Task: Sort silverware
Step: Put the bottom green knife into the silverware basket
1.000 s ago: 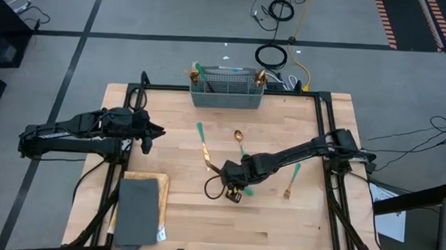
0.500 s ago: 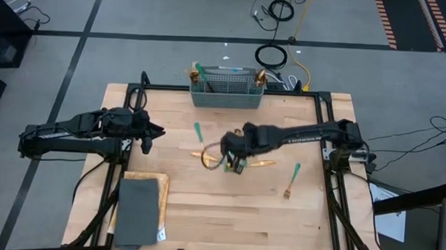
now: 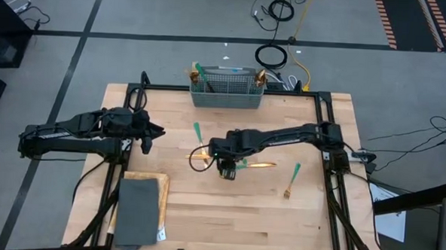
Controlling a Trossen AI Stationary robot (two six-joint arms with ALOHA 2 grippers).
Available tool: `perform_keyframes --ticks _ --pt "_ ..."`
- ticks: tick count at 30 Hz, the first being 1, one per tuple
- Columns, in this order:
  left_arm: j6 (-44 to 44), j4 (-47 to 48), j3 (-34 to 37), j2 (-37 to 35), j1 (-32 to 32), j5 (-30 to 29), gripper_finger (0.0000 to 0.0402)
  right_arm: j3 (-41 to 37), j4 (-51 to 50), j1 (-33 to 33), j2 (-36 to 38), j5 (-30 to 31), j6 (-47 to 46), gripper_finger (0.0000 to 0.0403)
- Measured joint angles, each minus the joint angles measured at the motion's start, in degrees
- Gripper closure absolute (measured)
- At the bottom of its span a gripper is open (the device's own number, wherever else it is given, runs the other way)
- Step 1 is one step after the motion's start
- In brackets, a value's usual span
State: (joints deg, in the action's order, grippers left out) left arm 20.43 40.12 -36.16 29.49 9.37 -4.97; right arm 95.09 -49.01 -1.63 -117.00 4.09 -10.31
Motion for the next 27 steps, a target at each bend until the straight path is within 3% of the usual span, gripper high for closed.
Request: perform_keyframes --ticks 6,19,27 --pt "0.1 0.0 0.0 0.0 0.0 0.0 0.0311 0.0 3.8 1.6 -4.8 -1.9 4.0 0.0200" --pt "0.2 0.3 0.0 0.0 0.0 -0.2 0.0311 11.4 0.6 4.7 -14.3 -3.1 12.5 0.0209" --pt "0.2 3.3 0.0 0.0 0.0 -1.1 0.0311 12.3 -3.8 4.6 -19.7 -4.7 14.8 0.0218"
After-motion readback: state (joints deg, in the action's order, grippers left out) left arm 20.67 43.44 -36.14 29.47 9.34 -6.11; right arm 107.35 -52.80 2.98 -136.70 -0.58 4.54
